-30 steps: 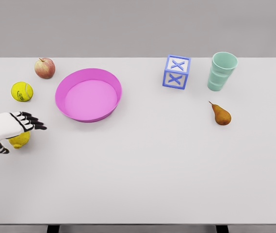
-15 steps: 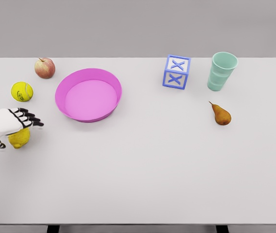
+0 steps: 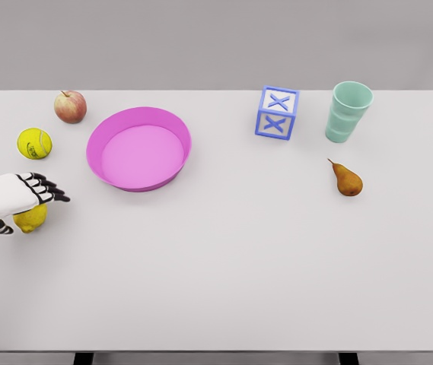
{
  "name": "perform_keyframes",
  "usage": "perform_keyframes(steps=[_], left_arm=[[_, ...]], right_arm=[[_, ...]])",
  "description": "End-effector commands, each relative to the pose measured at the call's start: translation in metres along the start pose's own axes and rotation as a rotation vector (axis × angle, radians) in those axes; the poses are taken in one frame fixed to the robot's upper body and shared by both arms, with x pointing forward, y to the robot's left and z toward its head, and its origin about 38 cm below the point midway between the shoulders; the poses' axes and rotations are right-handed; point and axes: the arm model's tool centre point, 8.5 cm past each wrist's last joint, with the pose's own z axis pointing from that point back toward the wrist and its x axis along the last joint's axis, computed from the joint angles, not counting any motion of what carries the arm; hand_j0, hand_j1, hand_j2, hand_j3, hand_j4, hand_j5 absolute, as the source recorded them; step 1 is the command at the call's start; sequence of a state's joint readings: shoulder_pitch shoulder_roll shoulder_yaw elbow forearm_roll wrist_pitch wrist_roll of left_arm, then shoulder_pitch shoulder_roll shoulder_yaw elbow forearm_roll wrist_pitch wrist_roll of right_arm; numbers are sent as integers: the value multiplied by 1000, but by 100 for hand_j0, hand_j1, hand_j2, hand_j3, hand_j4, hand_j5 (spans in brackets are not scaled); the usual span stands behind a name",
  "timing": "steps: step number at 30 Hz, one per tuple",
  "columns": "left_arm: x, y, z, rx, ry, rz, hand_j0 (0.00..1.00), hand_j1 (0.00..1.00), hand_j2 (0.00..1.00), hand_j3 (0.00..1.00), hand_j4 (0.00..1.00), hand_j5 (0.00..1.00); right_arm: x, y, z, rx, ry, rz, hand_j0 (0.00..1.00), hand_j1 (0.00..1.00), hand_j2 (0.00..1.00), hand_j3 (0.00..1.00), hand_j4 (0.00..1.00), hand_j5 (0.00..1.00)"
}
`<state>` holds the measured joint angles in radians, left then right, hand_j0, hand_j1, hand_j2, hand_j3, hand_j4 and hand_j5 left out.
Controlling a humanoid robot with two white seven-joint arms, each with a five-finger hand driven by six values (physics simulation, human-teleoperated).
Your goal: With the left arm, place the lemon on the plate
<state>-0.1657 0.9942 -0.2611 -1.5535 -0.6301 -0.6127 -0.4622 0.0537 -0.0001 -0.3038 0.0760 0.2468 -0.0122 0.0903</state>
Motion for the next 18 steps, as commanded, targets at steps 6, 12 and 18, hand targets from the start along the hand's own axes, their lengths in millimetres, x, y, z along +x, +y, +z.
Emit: perform_keyframes(steps=[6,12,18], left_arm=[[2,-3,-1,-6,-7,6,87,87,87,87,87,87],[3,-5,-2,-9,-9,9,78,78,78,78,78,78],[3,-6,-1,-14,-10,10,71,71,71,71,71,71]], right_arm=[[0,0,0,0,1,0,100,100,100,100,100,100],[0,0,0,0,1,-1,100,100,100,100,100,100],[0,0,0,0,1,0,100,100,100,100,100,100]])
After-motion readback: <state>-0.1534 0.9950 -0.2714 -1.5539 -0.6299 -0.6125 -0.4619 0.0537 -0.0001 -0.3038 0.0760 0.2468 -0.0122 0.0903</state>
